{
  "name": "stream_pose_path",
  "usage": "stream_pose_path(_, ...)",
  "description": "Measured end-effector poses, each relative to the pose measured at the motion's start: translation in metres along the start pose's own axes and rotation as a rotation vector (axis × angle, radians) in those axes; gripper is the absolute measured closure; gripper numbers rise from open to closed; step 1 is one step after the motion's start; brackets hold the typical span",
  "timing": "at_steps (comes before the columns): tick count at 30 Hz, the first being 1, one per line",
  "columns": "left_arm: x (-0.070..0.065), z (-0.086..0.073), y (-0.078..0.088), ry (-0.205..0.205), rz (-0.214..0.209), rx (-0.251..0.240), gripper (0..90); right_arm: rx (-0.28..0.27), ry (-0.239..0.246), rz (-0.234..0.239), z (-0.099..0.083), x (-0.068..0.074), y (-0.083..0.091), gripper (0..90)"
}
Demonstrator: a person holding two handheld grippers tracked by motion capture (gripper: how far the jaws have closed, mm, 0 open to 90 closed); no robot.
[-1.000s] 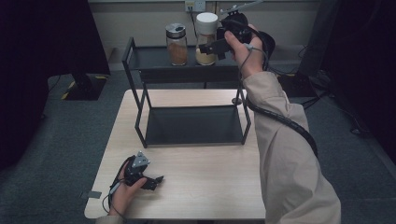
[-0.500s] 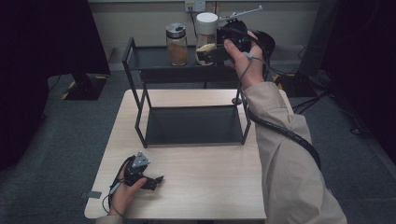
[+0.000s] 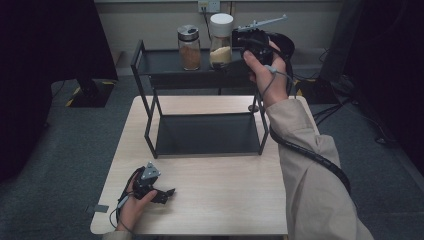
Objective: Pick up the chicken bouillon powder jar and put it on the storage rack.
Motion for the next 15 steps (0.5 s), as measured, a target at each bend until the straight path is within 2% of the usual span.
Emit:
stream_pose_path(6, 0.0, 0.0, 0.0, 0.001, 0.0, 0.0, 0.0, -0.004, 0.007, 0.008, -0.009, 0.004, 0.007, 0.8)
stream_pose_path(15, 0.0, 0.0, 0.0, 0.0, 0.0, 0.001, 0.0, 0.002, 0.005, 0.019, -0.033, 0.007, 0.009, 0.8)
Point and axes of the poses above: each handheld gripper's, and its own axes: y roughly backward along the jaws, z roughly out of its top, x roughly to its left, the point moved 7 cm from there along -y, roughly forward along the jaws, and after that the axes turned 1 degree about y, right-handed, at the moved point
